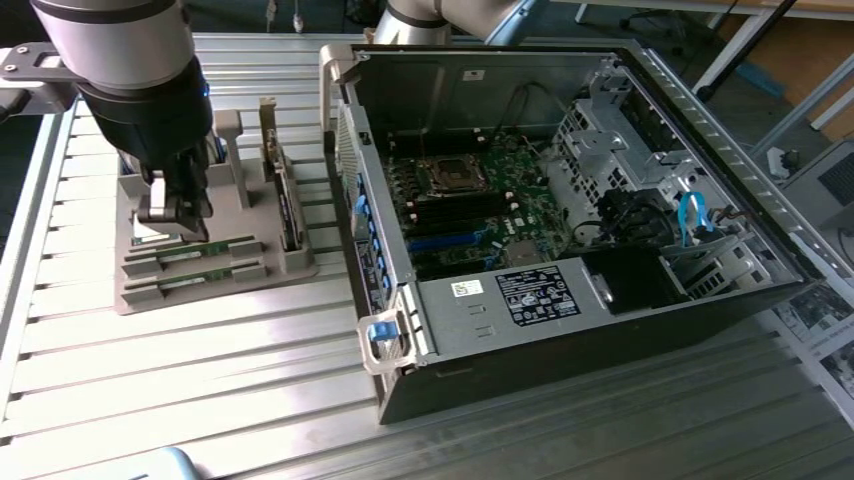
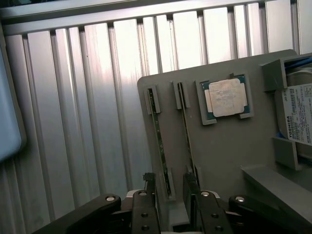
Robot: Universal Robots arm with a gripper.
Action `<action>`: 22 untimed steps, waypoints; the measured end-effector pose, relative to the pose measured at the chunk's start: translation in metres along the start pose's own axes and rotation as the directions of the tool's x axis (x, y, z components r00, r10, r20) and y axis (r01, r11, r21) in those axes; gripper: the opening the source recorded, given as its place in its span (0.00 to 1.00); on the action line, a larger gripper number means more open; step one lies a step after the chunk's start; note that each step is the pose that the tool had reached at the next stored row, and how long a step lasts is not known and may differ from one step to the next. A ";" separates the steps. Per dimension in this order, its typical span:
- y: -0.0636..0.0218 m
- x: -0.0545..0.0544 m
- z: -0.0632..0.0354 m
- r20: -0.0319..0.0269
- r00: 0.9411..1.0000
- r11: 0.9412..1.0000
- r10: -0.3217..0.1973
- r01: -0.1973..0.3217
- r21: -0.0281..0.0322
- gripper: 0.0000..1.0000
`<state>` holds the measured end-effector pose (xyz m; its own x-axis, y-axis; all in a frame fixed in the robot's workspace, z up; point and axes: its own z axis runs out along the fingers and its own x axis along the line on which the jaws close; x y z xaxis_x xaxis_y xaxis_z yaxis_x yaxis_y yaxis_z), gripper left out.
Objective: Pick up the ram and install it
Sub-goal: 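Pick up the ram and move it above insertion slot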
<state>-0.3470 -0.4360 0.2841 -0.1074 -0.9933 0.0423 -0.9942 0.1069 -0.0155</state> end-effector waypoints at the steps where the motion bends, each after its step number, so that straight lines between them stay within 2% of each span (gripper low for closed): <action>1: 0.0000 0.000 0.0003 0.000 1.000 1.000 0.000 0.000 0.000 0.36; 22: 0.0006 0.001 0.0080 0.000 1.000 1.000 0.000 0.000 0.000 0.36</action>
<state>-0.3476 -0.4370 0.2761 -0.1074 -0.9933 0.0422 -0.9942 0.1068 -0.0155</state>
